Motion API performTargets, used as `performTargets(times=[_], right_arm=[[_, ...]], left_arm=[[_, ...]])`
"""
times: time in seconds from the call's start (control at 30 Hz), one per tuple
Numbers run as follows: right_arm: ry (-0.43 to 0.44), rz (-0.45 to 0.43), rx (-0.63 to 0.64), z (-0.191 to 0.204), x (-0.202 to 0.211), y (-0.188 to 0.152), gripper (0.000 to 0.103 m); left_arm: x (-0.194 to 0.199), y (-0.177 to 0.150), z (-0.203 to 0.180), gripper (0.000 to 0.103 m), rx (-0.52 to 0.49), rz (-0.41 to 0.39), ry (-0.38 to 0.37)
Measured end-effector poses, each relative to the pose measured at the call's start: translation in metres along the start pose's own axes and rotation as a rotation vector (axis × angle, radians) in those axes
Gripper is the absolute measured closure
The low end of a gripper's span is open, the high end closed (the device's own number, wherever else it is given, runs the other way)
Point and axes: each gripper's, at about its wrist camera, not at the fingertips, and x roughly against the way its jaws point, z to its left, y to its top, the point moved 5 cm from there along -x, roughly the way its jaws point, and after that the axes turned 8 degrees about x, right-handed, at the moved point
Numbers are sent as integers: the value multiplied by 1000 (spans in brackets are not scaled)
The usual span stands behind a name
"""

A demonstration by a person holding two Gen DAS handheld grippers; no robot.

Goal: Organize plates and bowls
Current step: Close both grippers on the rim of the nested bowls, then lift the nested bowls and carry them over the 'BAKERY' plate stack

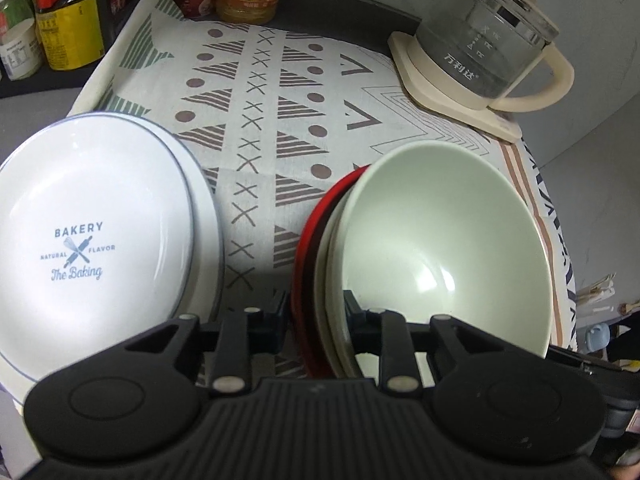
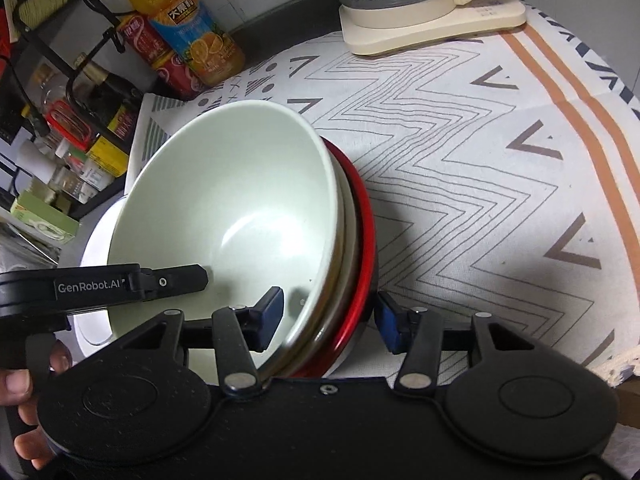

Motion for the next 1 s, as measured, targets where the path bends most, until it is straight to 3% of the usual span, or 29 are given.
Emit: performTargets(times=[0.17,0.53,1.0], right_arm=[[43,-10,-54,-7,4,-5,58],[45,-70,-59,-6,24,3,58],[4,-186,-78,5,63,19,58]], left_arm=[[5,-5,1,78,12,-5,4],[22,-7,-8,78,13,-38,-17],[52,10,-19,78,-32,-68,-106]])
